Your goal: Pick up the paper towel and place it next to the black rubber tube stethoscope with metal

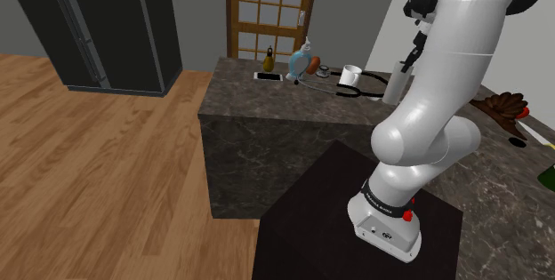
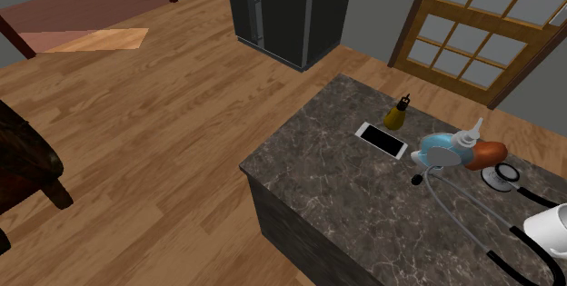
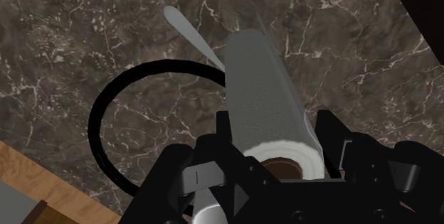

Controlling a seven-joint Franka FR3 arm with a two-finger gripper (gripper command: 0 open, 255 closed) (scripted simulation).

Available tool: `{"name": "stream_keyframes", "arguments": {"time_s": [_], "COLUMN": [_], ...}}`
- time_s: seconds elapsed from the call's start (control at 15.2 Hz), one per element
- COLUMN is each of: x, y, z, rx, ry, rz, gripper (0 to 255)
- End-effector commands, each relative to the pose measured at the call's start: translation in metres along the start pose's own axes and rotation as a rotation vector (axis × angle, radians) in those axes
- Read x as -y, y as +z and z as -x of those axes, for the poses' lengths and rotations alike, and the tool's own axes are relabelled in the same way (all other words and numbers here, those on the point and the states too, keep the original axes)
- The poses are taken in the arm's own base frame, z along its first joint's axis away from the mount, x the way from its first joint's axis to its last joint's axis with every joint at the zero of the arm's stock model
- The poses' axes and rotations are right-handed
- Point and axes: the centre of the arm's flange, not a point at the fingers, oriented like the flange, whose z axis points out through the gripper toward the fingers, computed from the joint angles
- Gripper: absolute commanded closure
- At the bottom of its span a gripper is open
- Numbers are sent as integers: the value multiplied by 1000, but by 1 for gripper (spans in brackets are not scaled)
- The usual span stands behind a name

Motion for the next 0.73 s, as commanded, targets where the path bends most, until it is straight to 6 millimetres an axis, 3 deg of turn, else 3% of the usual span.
{"name": "stream_keyframes", "arguments": {"time_s": [0.0, 0.53, 0.59, 0.66], "x": [0, 0, 0, 0], "y": [10, 10, 10, 10], "z": [2, 2, 2, 2], "rx": [0, 0, 0, 0], "ry": [0, 0, 0, 0], "rz": [0, 0, 0, 0], "gripper": [255, 255, 0, 0]}}
